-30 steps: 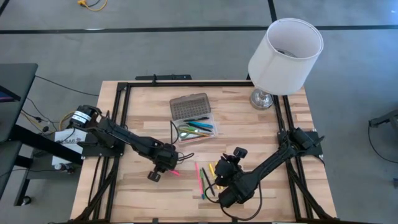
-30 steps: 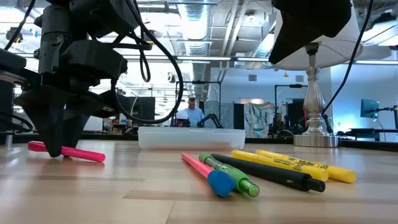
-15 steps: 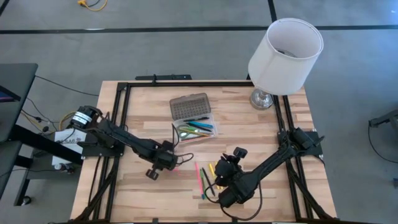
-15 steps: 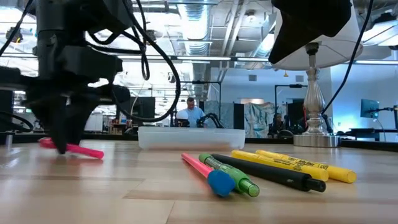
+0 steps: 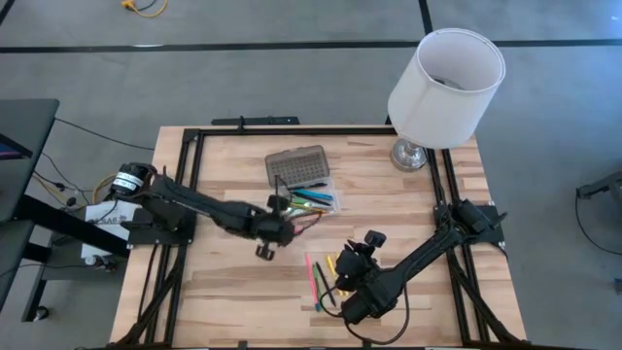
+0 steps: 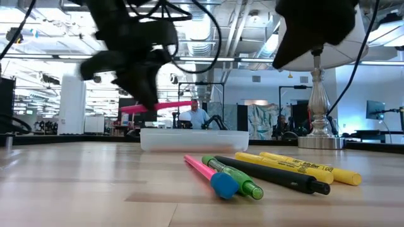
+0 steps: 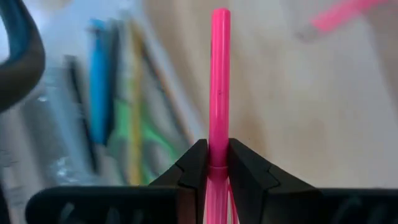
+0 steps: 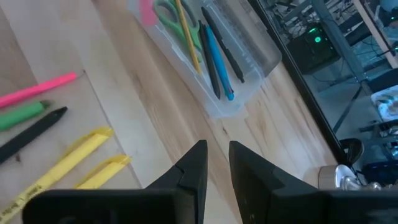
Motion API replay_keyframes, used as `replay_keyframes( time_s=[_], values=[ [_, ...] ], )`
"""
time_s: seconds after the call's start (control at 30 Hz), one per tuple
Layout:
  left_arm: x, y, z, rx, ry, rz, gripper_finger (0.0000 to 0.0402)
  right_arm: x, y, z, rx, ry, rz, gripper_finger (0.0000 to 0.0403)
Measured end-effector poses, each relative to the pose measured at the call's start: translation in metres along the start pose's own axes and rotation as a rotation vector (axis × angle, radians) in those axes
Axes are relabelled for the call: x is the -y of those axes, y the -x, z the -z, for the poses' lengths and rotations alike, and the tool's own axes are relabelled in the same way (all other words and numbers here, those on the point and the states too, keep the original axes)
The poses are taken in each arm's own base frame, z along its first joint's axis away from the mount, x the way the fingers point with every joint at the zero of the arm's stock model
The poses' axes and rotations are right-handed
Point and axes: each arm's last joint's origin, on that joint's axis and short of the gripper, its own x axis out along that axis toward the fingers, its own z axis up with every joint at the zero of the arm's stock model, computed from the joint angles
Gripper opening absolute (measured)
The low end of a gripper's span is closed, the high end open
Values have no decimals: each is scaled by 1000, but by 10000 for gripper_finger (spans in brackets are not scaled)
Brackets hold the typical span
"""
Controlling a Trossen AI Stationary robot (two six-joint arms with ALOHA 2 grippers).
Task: Pick & place school supplies into a supply box
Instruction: Put the pink marker into the transparent supply box, then put the right yellow marker into the transparent supply box
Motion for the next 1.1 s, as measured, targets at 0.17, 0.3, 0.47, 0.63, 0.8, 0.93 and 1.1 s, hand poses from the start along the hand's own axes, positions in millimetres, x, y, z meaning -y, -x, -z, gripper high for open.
replay_keyframes(
  time_s=[0.17,0.3,0.47,0.63,0.8,0.93,1.1],
  values=[
    [-40,-8,-3,60,103,-69,48,-4,-10,12,-16,2,16,63],
    [-68,-15,0,110,144,-66,48,-4,-16,19,-26,-2,34,63],
    [-97,-23,8,165,192,-27,48,-4,-16,20,-27,-5,34,63],
    [-115,-26,18,181,237,19,49,-5,-17,20,-26,-8,32,63],
    [-119,-28,23,162,234,21,75,-5,-17,20,-25,-10,31,63],
    [-119,-28,23,163,232,21,103,-5,-17,20,-26,-10,31,63],
    [-118,-28,23,163,229,25,127,-6,-17,19,-20,-30,18,63]
  ],
)
